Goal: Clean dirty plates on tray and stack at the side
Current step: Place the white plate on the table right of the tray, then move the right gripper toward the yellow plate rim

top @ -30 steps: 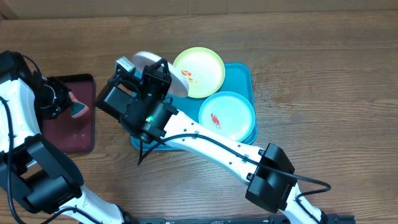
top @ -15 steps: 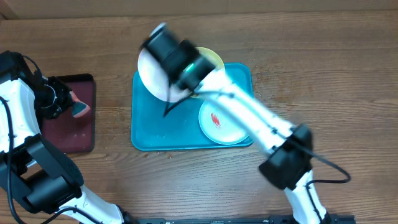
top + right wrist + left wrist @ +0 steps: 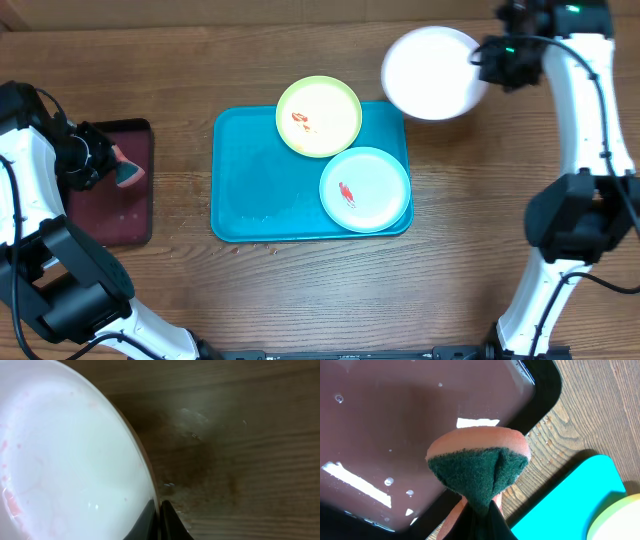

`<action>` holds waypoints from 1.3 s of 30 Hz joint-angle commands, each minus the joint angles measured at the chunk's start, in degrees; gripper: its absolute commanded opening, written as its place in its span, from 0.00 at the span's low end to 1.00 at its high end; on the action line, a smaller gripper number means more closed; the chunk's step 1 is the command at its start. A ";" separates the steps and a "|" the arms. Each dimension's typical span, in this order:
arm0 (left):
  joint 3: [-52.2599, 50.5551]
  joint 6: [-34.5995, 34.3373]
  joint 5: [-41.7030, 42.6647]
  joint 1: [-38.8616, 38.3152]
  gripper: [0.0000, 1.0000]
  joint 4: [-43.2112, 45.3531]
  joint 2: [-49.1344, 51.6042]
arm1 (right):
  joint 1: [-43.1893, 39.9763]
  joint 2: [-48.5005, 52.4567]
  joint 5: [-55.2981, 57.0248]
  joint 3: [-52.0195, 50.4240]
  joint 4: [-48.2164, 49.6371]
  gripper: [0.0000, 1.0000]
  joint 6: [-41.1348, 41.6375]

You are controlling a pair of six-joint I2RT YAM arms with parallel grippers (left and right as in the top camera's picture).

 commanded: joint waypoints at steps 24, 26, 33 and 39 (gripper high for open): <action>0.90 0.79 -6.40 -1.36 0.04 3.72 1.20 | -4.79 -6.45 -9.38 -23.69 15.61 0.54 0.31; 0.46 0.31 -10.58 -1.25 0.04 5.40 2.38 | -3.37 -9.46 -10.03 -23.69 15.58 0.56 0.31; -0.02 0.00 -15.28 -0.68 0.04 8.57 10.38 | 5.42 -20.63 -9.97 -23.69 15.15 0.64 0.31; -0.02 -0.02 -16.76 -0.68 0.22 9.44 14.16 | 13.33 -25.46 -9.90 -23.69 15.93 0.88 0.31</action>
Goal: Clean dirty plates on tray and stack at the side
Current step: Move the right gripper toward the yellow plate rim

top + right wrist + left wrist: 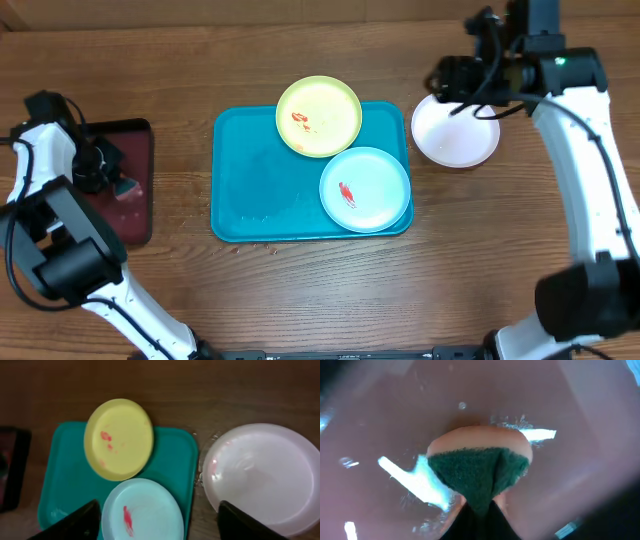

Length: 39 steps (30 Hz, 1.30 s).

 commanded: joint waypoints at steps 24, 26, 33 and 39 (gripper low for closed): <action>2.27 -0.44 0.96 0.72 0.43 -0.70 4.81 | 13.55 3.30 -0.09 0.66 6.36 1.00 1.36; 2.27 -0.09 0.35 0.87 0.28 -0.37 5.60 | 13.55 4.15 -0.04 0.66 6.62 1.00 1.36; 3.37 -0.09 -1.68 2.64 0.04 -1.40 5.51 | 13.55 6.05 4.79 0.63 6.56 1.00 2.25; 5.68 -0.11 -1.46 3.78 0.81 -3.78 5.18 | 13.55 7.37 8.13 0.59 6.64 1.00 4.55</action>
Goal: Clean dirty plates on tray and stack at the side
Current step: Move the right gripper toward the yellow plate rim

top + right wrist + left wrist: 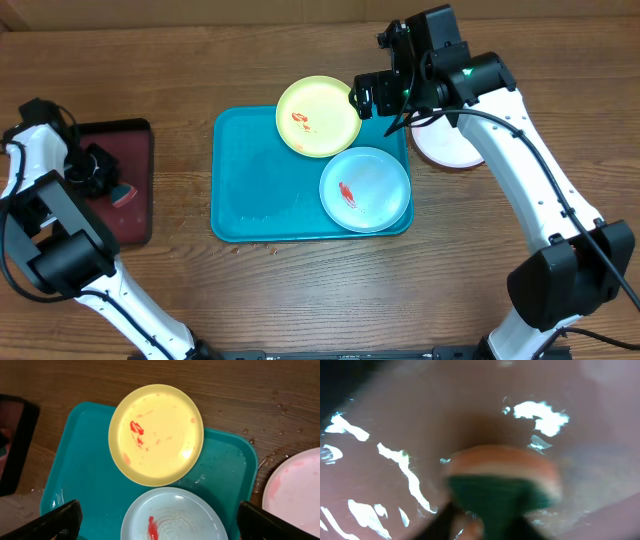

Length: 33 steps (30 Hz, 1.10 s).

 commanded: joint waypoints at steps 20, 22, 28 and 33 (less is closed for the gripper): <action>1.79 -0.17 3.78 0.61 0.04 -4.39 1.16 | 0.07 10.36 2.36 0.55 0.57 1.00 2.54; 1.79 -0.22 -0.46 0.61 0.20 -3.93 1.16 | 0.07 11.19 2.40 0.55 1.07 1.00 2.56; 1.79 -0.17 0.24 0.81 1.00 -4.24 1.16 | 0.07 15.12 6.08 0.55 4.90 1.00 5.53; 1.79 -0.17 3.21 0.81 1.00 -4.42 1.16 | 0.07 18.53 6.45 0.55 10.03 1.00 5.51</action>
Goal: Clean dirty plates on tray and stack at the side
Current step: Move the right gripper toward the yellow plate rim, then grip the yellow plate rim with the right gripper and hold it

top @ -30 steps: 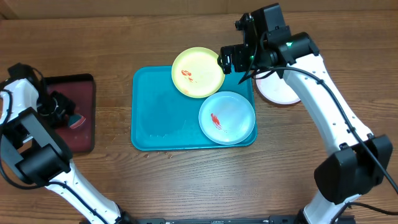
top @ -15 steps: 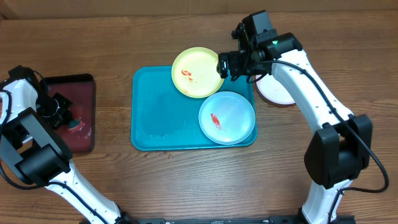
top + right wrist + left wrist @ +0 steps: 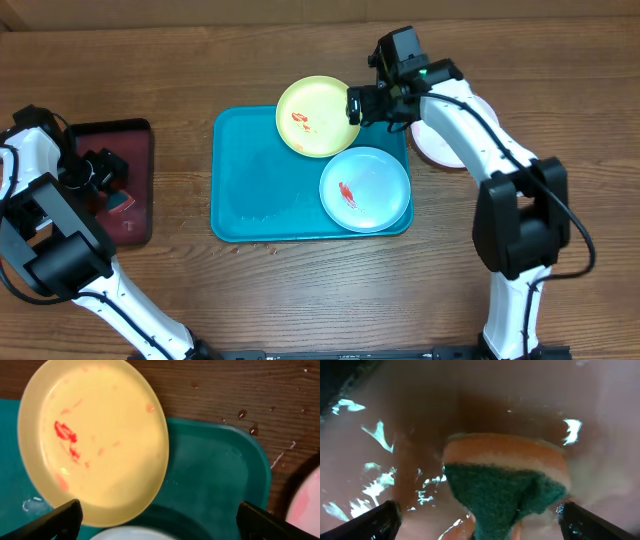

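Note:
A yellow plate (image 3: 318,117) with red smears rests on the back rim of the teal tray (image 3: 250,180). A light blue plate (image 3: 365,189) with a red smear lies in the tray's front right. A white plate (image 3: 440,150) sits on the table right of the tray, partly under my right arm. My right gripper (image 3: 159,512) hangs open just above the yellow plate's (image 3: 95,435) right rim. The orange-and-green sponge (image 3: 505,475) lies in the water, between the spread fingers of my open left gripper (image 3: 480,515).
The dark basin (image 3: 110,215) of reddish water stands at the table's left edge, left of the tray. Water drops dot the wood behind the tray (image 3: 220,475). Crumbs lie along the tray's front edge.
My left gripper has opened and the sponge sits loose in the water. My right gripper, still open, has moved lower and closer to the yellow plate's right rim.
My right gripper held the white plate over the back right of the table while my left held the sponge over the basin. Then the plate lay beside the tray, the right gripper open, the sponge in the water. The right gripper then moved over the yellow plate.

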`<action>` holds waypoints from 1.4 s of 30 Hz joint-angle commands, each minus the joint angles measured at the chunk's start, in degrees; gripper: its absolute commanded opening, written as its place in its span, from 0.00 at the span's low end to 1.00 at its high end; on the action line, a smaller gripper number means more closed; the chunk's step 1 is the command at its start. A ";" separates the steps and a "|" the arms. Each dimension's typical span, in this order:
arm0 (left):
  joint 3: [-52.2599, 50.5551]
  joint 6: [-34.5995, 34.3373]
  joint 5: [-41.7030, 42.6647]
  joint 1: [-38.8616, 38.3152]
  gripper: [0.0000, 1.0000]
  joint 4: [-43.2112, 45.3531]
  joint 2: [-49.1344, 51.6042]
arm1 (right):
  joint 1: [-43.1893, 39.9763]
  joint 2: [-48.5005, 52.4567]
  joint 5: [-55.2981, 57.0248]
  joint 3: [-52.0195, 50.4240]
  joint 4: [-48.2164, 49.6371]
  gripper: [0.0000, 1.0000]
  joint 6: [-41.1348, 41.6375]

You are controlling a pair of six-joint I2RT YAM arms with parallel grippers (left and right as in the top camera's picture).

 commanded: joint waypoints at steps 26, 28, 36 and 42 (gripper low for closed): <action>1.49 0.02 1.77 -0.42 1.00 -0.15 1.14 | 4.55 9.70 2.36 0.55 16.50 0.11 0.81; 1.49 0.04 1.77 -0.42 0.99 -0.13 1.14 | 5.38 9.70 2.34 0.55 16.24 0.06 0.85; 1.49 0.02 1.77 -0.42 0.99 0.04 1.14 | 9.66 9.70 1.90 0.57 11.96 0.04 2.62; 1.49 0.04 1.77 -0.42 1.00 0.02 1.14 | 13.81 9.70 2.34 0.57 7.41 0.04 5.38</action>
